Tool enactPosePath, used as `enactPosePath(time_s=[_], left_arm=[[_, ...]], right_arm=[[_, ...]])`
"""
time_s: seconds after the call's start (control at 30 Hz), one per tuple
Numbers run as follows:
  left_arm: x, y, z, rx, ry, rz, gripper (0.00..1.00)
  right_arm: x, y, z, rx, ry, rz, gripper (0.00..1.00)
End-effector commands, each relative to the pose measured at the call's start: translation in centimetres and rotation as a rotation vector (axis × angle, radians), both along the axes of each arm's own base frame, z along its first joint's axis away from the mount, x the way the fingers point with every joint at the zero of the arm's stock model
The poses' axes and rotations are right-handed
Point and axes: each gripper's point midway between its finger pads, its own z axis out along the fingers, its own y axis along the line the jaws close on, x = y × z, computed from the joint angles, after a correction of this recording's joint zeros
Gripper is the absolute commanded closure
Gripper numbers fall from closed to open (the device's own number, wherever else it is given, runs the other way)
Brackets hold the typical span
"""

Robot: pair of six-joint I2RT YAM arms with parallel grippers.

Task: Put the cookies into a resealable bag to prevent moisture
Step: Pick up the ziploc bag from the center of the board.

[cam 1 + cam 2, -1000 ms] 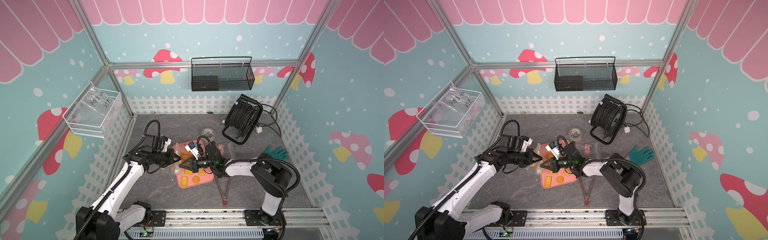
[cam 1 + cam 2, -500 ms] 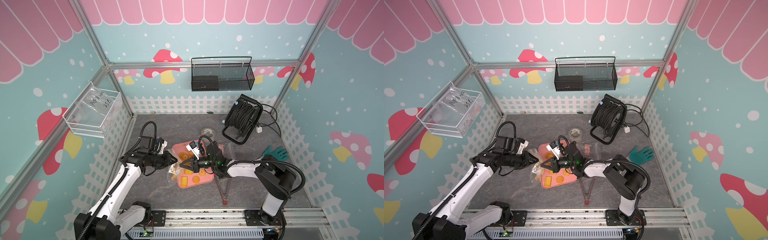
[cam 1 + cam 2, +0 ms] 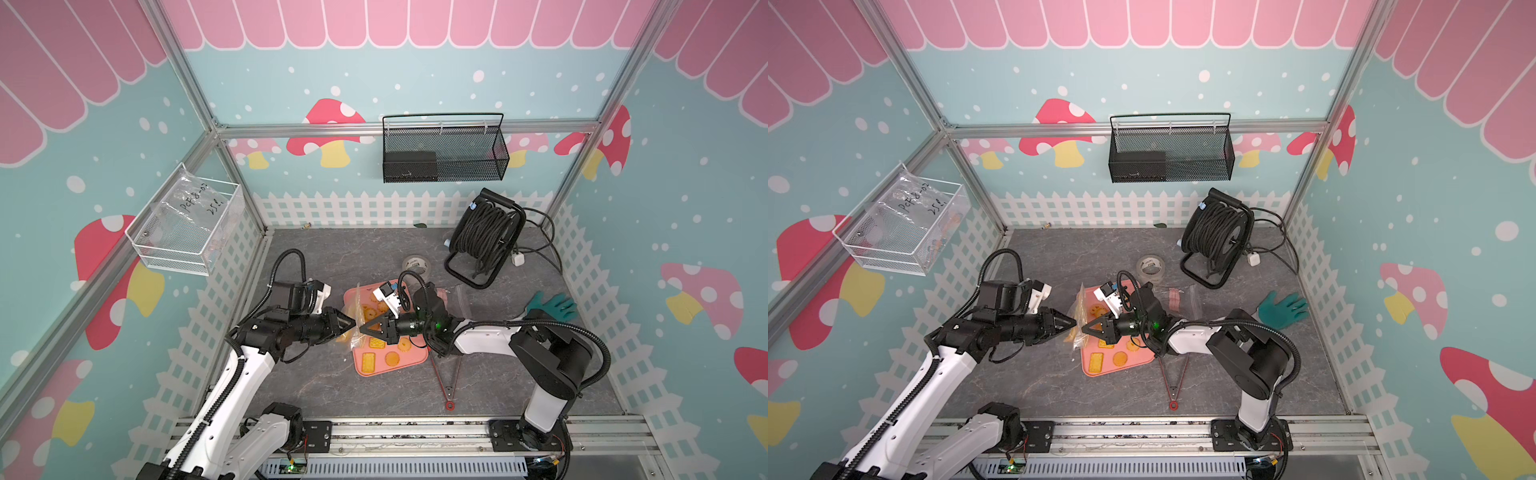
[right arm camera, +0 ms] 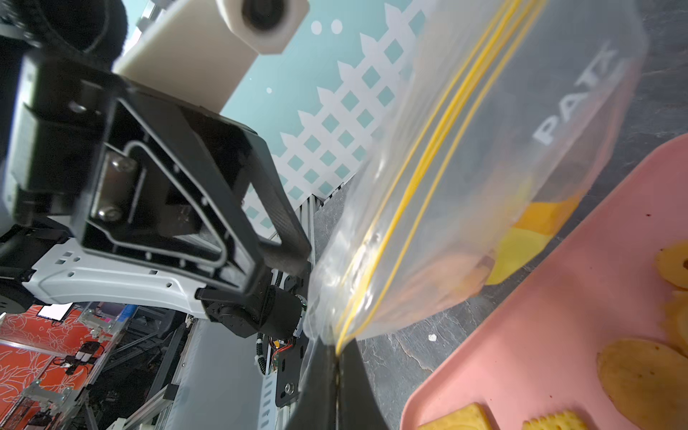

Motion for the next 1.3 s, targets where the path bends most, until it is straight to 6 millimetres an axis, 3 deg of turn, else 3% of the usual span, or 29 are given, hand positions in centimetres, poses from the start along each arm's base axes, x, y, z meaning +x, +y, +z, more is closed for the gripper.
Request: enactPosePath(time_s=[0.0, 0.23, 0.57, 0.8, 1.27], left_arm=[[0.3, -0.7, 0.3, -0.022, -0.011, -0.023, 0.67], [1.2, -1.5, 0.5, -0.054, -0.034, -0.028, 0.69], [2.1, -1.6, 0.0, -0.046, -0.032, -0.031, 0.82], [2.3, -1.6, 0.2, -0.032, -0.039, -0.040, 1.00], [1.5, 1.3, 0.9, 0.198, -0.028, -0.047, 1.00]], right_arm=[[-0.2, 0.3, 1.1, 0.039, -0.005, 0.016, 1.00], [-0.5, 0.4, 1.3, 0.052, -0.001, 0.030, 1.00], [-0.8, 0.4, 1.5, 0.060, 0.000, 0.046, 1.00], [-0.7, 0.3, 1.5, 0.058, 0.001, 0.041, 1.00], [0.6, -0.6, 0.0, -0.005, 0.030, -0.056, 0.97]])
